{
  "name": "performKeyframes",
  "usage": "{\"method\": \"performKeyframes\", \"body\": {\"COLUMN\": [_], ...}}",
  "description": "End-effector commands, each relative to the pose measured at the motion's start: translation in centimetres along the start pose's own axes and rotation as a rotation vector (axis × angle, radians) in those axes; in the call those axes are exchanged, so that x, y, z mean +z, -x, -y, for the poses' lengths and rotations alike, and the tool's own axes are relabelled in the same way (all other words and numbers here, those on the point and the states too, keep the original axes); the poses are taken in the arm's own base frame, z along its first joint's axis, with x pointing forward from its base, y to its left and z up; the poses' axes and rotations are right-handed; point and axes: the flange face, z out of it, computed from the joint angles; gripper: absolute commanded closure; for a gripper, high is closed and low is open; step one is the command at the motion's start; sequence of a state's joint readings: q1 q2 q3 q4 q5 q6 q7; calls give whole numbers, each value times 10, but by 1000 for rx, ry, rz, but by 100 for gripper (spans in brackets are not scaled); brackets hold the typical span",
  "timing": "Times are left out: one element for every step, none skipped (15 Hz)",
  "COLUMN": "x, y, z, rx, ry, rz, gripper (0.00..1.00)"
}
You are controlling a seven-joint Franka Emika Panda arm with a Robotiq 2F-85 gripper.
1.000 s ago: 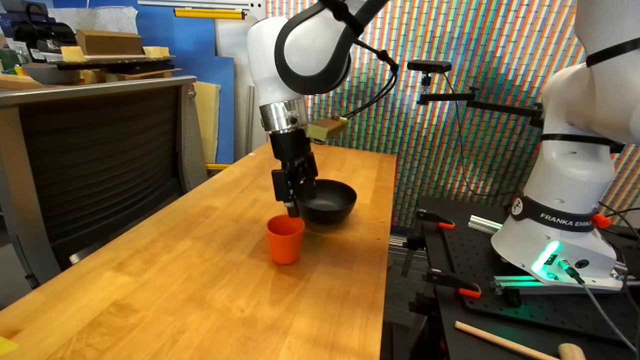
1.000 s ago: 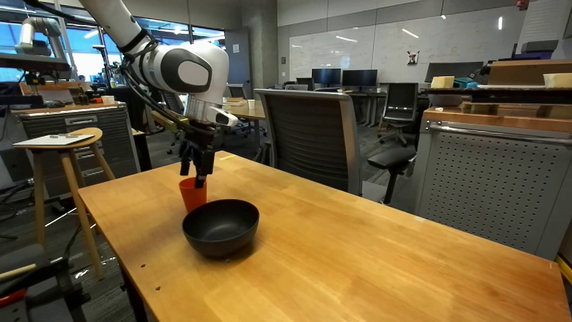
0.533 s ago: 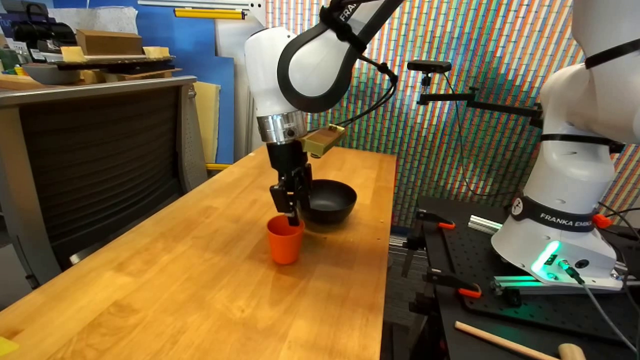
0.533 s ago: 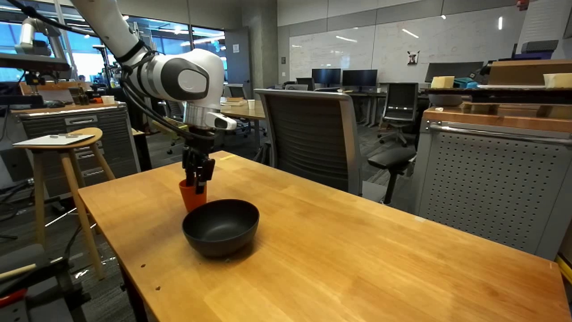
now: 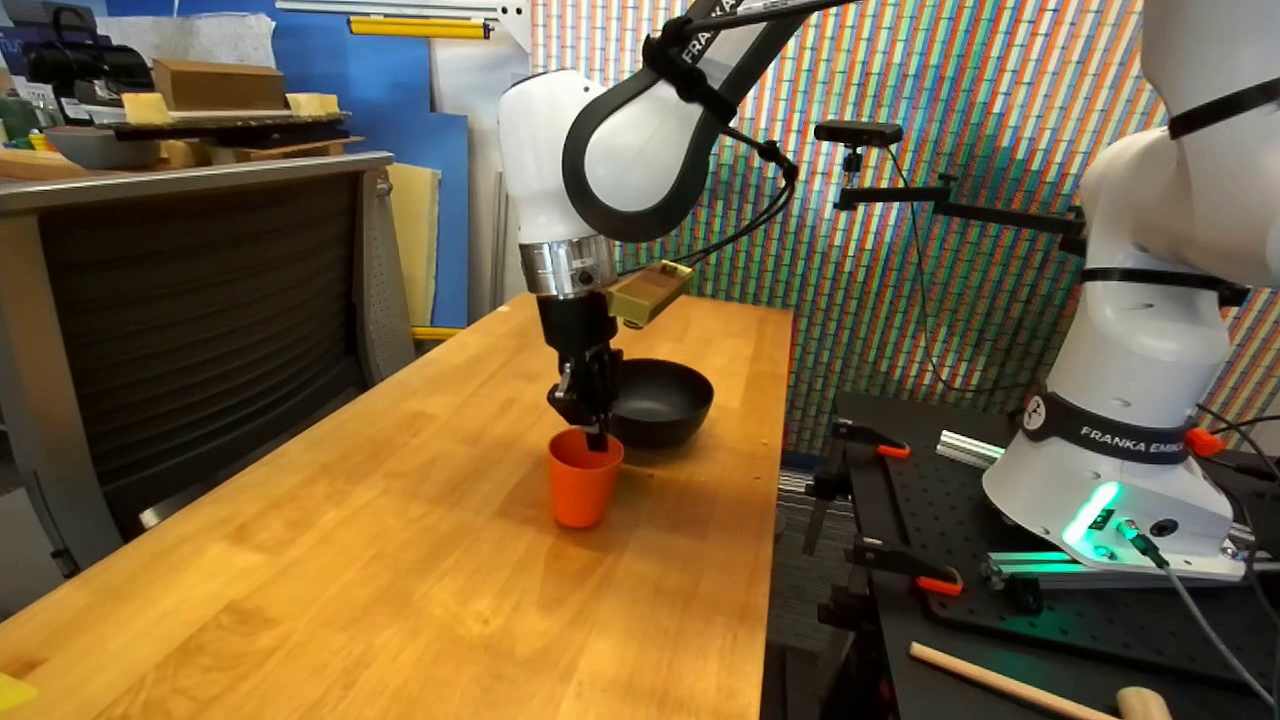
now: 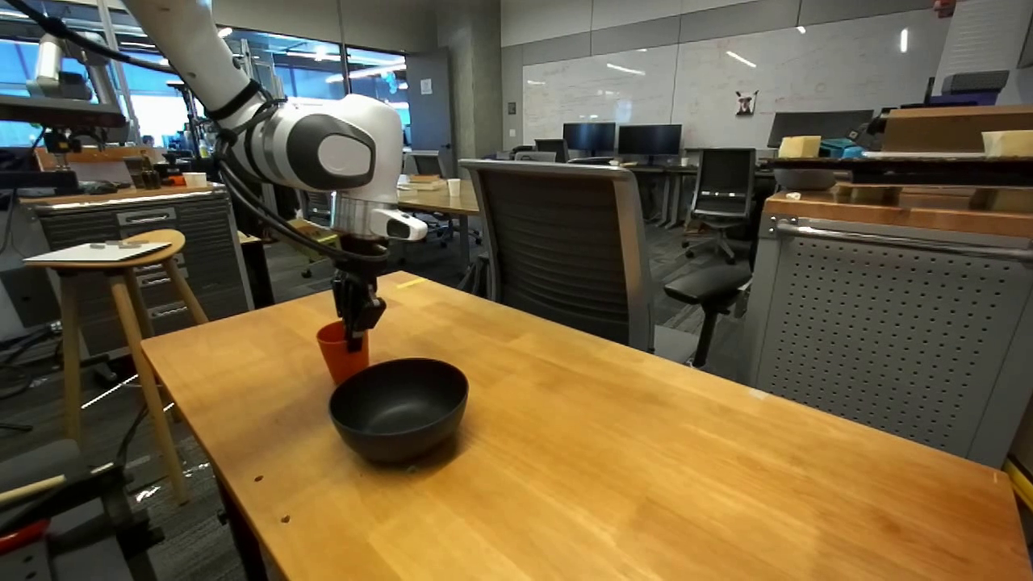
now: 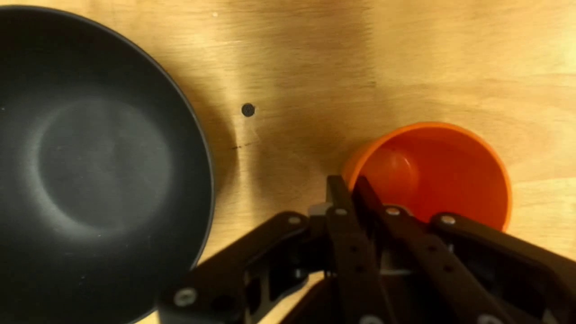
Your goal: Pick up the orange cup and put it in the black bowl
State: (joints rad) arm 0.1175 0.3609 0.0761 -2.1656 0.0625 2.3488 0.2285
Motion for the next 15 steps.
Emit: {"method": "performKeyframes", "body": {"x": [-22, -37, -54, -67, -80, -91, -100, -105, -108, -104, -100, -90, -82, -73, -65], "y": [8, 15, 22, 28, 36, 43, 50, 57, 64, 68, 72, 73, 72, 69, 64], "z": [-14, -21, -31, -41, -54, -65, -76, -87, -98, -108, -116, -123, -128, -133, -137], "rx": [9, 27, 67, 104, 164, 220, 274, 331, 380, 418, 439, 450, 451, 457, 463], "ry": [-5, -7, 6, 8, 19, 34, 38, 44, 48, 34, 21, 9, -3, 3, 22], "rz": [-30, -50, -77, -96, -119, -138, -152, -160, -155, -132, -107, -86, -73, -68, -69], "gripper": [98, 99, 100, 99, 99, 99, 99, 99, 99, 99, 99, 99, 99, 99, 99]}}
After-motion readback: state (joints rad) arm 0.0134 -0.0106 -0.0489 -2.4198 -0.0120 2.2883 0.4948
